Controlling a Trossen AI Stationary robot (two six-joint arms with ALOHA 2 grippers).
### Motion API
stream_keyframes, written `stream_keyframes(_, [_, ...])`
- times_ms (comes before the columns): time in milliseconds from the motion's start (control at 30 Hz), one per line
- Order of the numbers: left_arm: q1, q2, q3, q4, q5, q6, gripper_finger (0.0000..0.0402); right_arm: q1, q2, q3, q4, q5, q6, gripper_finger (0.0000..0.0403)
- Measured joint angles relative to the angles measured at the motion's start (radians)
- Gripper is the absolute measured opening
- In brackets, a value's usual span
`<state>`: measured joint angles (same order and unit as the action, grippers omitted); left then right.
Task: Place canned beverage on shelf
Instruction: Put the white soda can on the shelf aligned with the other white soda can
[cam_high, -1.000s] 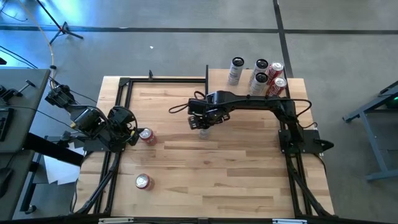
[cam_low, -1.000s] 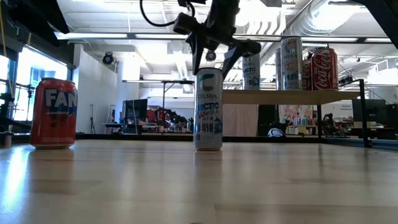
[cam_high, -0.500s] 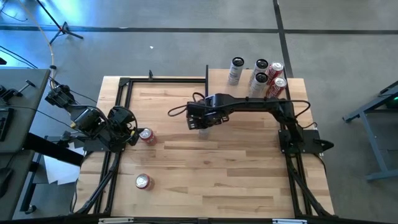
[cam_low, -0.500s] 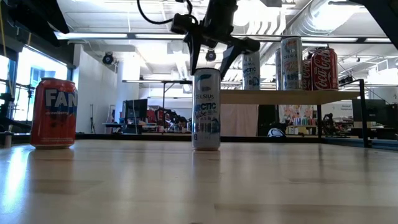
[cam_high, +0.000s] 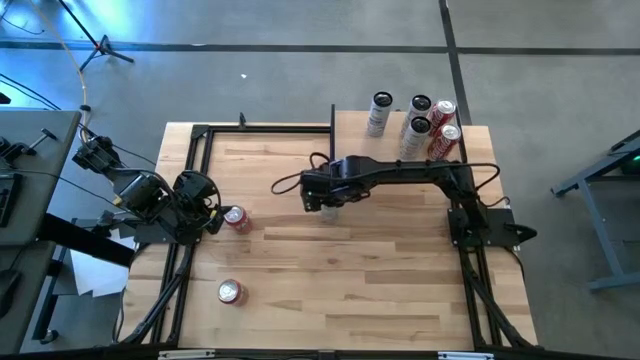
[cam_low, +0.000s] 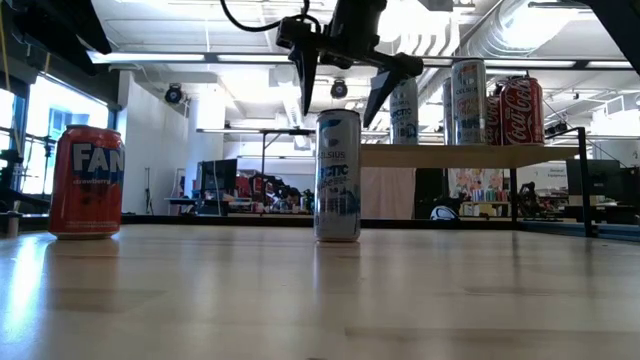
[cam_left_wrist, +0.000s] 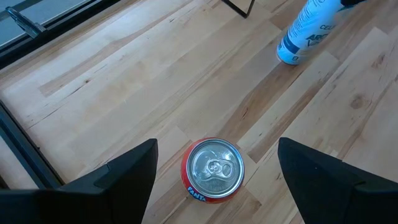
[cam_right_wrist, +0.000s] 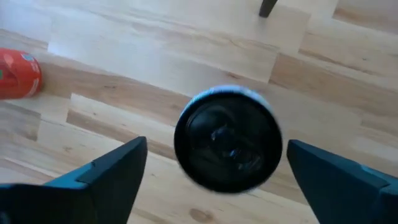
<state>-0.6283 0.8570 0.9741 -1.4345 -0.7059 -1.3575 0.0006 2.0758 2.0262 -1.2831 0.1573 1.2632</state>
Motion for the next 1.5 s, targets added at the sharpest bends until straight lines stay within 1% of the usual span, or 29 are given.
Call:
stream_keyframes(67, [0.000,0.000,0.000,0.000,0.000,0.000,0.0310,0.022,0.000,0.000,-0.001,0.020,0.043,0.0383])
stream_keyframes(133, [0.000,0.000,0.000,0.000,0.000,0.000,0.0310,0.063,0.000,0.000,-0.002,0.087,0.108,0.0386])
stream_keyframes(200, [0.000,0.000,0.000,0.000,0.000,0.000,0.0310,0.123,0.000,0.000,-0.002,0.204,0.200,0.0387])
stream_keyframes(333, [0.000,0.000,0.000,0.000,0.000,0.000,0.0310,0.255,0.009,0.003,-0.015,0.495,0.383,0.0387])
stream_keyframes(400, [0.000,0.000,0.000,0.000,0.000,0.000,0.0310,0.304,0.029,0.003,-0.039,0.590,0.487,0.0387])
stream_keyframes(467, [0.000,0.000,0.000,0.000,0.000,0.000,0.0310,0.341,0.064,0.002,-0.078,0.657,0.561,0.0387])
stream_keyframes(600, [0.000,0.000,0.000,0.000,0.003,0.000,0.0310,0.388,0.163,0.000,-0.107,0.802,0.659,0.0387])
stream_keyframes(800, [0.000,0.000,0.000,0.000,0.005,0.000,0.0310,0.401,0.304,0.000,-0.121,1.006,0.750,0.0387])
stream_keyframes(900, [0.000,0.000,0.000,0.000,0.008,0.000,0.0310,0.400,0.356,0.000,-0.120,1.068,0.807,0.0387])
stream_keyframes(1133, [0.000,0.000,0.000,0.000,0.008,0.000,0.0310,0.395,0.413,0.000,-0.165,1.114,0.827,0.0387])
stream_keyframes(1267, [0.000,0.000,0.000,0.000,0.008,0.000,0.0310,0.367,0.426,0.000,-0.199,1.127,0.830,0.0387])
stream_keyframes(1500, [0.000,0.000,0.000,0.000,0.008,0.000,0.0310,0.309,0.434,-0.014,-0.203,1.125,0.865,0.0387])
